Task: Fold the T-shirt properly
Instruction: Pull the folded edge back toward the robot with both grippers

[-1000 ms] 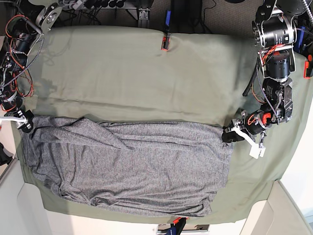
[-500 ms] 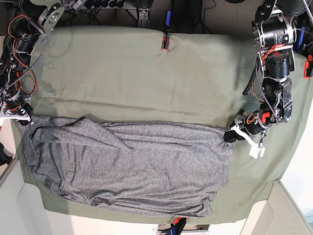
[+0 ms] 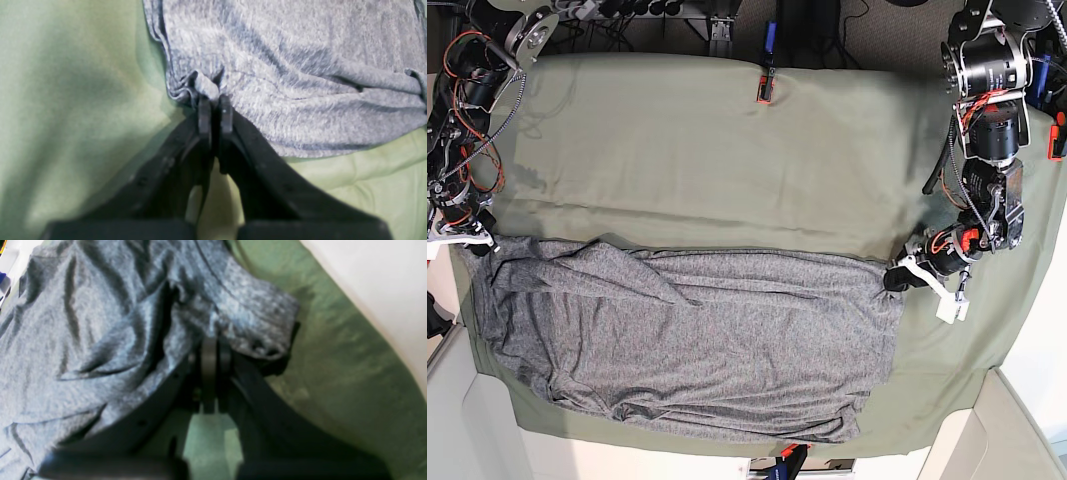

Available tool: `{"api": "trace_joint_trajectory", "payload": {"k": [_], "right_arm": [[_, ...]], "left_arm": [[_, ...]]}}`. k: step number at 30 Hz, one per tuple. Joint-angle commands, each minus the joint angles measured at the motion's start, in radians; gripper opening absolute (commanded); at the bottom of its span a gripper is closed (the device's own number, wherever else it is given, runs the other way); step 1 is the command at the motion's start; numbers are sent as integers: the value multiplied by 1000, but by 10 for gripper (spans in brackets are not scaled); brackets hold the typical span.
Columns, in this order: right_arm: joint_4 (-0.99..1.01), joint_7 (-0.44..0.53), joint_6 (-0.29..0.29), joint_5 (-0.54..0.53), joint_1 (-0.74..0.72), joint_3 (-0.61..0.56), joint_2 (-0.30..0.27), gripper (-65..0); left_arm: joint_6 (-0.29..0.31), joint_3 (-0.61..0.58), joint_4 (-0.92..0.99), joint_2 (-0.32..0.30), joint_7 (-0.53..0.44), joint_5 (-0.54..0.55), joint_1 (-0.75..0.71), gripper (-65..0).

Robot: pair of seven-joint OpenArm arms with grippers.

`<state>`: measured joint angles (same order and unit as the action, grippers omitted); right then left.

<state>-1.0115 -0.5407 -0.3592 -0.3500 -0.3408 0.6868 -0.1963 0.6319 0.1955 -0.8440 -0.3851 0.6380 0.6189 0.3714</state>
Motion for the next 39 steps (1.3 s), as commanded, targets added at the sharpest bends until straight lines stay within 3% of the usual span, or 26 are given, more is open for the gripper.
{"api": "trace_joint_trajectory", "payload": {"k": [1,8,22,39], "right_arm": [[-11,-6,-18,-8,-18,-2,-6,-650],[-11,-8,-41,-10,-19,-2,2,-650],[-11,-9,-42,-32,-19,-2,-6,-650],[-15,-31,-58,-78,-19,-2,-6,-650]], "left_arm": [[0,0,-11,-12,-23,26,22,-650],[0,0,-11,-12,-51,94,22,-650],[0,0,-11,-20,-51,99,22,-650],[0,0,-13,-90,8,140,22,-650]]}}
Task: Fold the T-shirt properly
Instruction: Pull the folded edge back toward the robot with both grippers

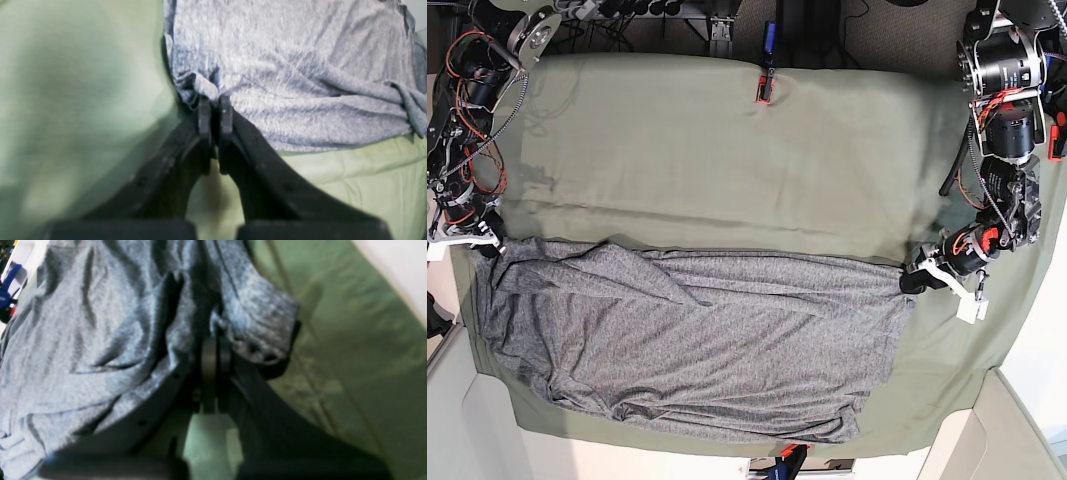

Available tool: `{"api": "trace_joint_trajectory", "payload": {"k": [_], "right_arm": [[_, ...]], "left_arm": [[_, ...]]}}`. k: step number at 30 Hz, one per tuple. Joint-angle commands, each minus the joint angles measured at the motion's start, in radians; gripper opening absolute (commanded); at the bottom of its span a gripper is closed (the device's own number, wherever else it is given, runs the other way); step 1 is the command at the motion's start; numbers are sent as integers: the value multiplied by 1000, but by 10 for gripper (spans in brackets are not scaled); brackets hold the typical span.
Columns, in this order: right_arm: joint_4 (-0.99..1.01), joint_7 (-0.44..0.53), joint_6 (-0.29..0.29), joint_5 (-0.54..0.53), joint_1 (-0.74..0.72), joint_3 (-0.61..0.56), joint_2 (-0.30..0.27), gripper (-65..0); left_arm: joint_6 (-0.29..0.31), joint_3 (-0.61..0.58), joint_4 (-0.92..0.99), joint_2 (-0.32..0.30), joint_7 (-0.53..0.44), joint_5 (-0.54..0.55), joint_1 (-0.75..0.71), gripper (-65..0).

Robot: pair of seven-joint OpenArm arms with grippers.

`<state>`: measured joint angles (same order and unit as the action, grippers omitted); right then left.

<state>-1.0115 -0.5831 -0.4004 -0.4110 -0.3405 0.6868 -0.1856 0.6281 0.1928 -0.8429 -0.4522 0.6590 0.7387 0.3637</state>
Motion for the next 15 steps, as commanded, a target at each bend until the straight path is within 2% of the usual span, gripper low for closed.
{"api": "trace_joint_trajectory", "payload": {"k": [1,6,10,15], "right_arm": [[-17,6,-19,-19,-19,-2,-17,-650],[-52,-33,-19,-19,-18,-2,-17,-650],[-88,-93,-19,-19,-18,-2,-17,-650],[-122,-134,-19,-61,-11,-2,-19,-650]], "left_arm": [[4,3,-14,-29,-3,29,29,-650],[5,3,-14,-54,50,71,29,-650],[34,3,-14,-80,80,82,29,-650],[39,3,-16,-137,102,143,23,-650]]}}
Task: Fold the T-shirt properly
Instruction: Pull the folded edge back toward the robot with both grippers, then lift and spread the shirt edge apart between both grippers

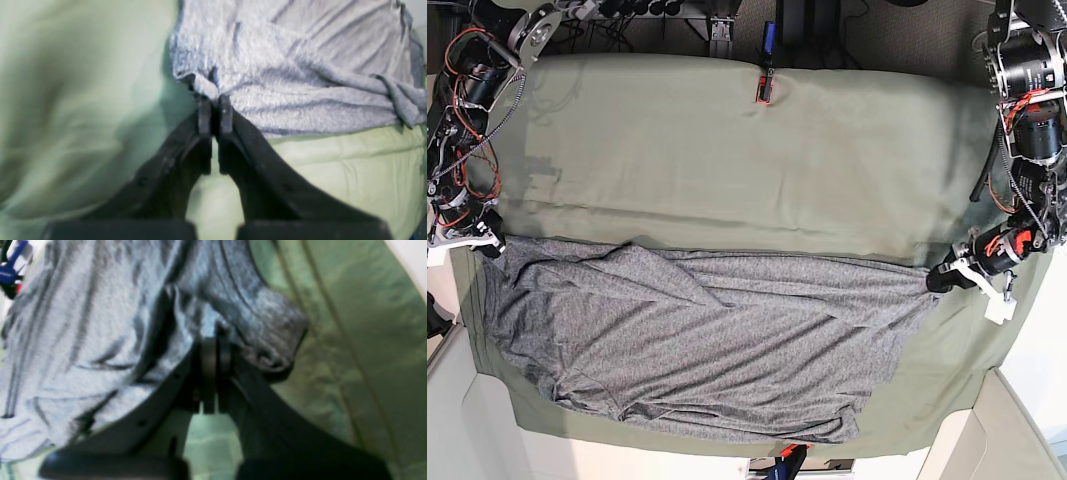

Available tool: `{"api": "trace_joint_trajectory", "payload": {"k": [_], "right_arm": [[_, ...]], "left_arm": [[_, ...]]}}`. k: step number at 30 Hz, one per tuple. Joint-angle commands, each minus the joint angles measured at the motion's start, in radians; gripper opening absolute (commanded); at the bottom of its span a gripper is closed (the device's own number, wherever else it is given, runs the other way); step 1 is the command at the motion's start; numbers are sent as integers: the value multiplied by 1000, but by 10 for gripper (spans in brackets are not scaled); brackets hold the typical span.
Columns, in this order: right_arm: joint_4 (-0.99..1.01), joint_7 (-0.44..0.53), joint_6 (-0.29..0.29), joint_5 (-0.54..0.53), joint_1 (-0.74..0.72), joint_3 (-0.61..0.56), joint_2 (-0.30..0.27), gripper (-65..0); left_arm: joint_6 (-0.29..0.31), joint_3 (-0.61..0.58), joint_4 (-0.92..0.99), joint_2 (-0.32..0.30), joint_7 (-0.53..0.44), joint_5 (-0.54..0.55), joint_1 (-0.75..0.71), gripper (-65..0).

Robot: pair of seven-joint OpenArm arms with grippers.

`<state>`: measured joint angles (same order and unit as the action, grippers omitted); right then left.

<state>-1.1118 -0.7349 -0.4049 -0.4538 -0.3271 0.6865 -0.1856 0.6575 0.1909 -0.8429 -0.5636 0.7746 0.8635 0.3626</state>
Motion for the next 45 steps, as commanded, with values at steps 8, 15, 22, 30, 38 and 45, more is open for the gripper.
{"api": "trace_joint_trajectory", "payload": {"k": [8,15,22,30,38,45], "right_arm": [[-122,-37,-14,-32,5,-2,-19,-650],[-209,-48,-14,-89,123,-2,-19,-650],[-333,-51,-18,-116,251,-1,-19,-650],[-367,-48,-76,-188,297,-2,-18,-650],[-366,-22,-82,-211,286,-33,-2,-300],[-361,90,-37,-98,283,-159,21,-264]], "left_arm": [[41,5,-35,-119,75,154,14,-650],[41,5,-35,-172,95,183,6,-650],[41,5,-35,-199,129,279,-53,-650],[41,5,-35,-192,127,308,-103,-650],[41,5,-35,-179,119,341,-102,-650],[41,5,-35,-179,120,349,-102,-650]]}}
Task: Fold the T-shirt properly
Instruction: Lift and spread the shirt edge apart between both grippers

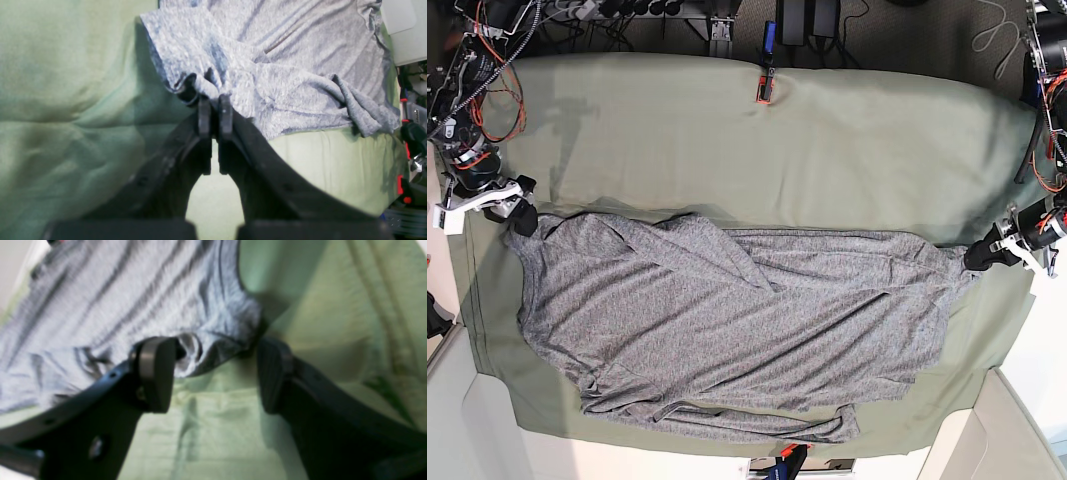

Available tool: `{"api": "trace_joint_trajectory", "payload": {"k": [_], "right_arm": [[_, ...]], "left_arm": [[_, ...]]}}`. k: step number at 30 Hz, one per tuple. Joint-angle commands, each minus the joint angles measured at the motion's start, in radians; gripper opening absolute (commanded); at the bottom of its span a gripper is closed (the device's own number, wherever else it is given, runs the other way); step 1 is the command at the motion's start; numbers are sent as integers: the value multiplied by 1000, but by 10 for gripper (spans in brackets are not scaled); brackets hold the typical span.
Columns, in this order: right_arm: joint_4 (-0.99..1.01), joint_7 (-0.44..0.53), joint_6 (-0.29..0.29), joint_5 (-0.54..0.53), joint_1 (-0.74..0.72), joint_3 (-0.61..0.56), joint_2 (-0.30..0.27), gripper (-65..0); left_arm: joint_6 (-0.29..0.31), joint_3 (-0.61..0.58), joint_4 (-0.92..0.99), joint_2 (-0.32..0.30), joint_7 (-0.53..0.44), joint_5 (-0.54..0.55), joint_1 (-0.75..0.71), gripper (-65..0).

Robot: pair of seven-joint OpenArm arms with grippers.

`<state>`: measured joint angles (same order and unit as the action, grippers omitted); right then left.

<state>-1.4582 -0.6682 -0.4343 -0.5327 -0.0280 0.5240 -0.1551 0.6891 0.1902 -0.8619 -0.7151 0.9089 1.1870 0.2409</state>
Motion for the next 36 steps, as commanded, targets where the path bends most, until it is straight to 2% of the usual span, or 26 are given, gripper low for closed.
{"api": "trace_joint_trajectory", "payload": {"k": [1,8,10,16,24,25,26,29,30,32,36], "right_arm": [[-13,32,13,2,-21,-17,-7,-264],[-1,32,121,96,-69,-53,16,-264],[24,31,134,108,-81,-53,23,-264],[126,32,136,87,-127,-53,33,-264],[134,36,135,114,-166,-56,60,-269],[134,40,135,114,-166,-60,59,-303],[134,44,135,114,-166,-61,58,-366],[134,47,134,114,-165,-61,58,-624],[134,54,124,114,-165,-61,58,-650],[134,69,88,113,-166,-61,58,-650],[104,62,53,102,-168,-61,58,-650]], "left_arm": [[9,6,-16,-27,-14,26,19,-650],[9,6,-16,-27,-14,18,19,-650],[9,6,-16,-27,-14,14,19,-650],[9,6,-16,-27,-14,14,20,-650],[9,6,-16,-27,-15,14,20,-650],[9,6,-16,-27,-15,14,20,-650],[9,6,-16,-27,-15,14,20,-650],[9,6,-16,-27,-15,14,19,-650],[9,6,-16,-27,-16,14,20,-650],[9,6,-16,-27,-22,14,20,-650],[9,8,-19,-38,-11,14,19,-650]]}}
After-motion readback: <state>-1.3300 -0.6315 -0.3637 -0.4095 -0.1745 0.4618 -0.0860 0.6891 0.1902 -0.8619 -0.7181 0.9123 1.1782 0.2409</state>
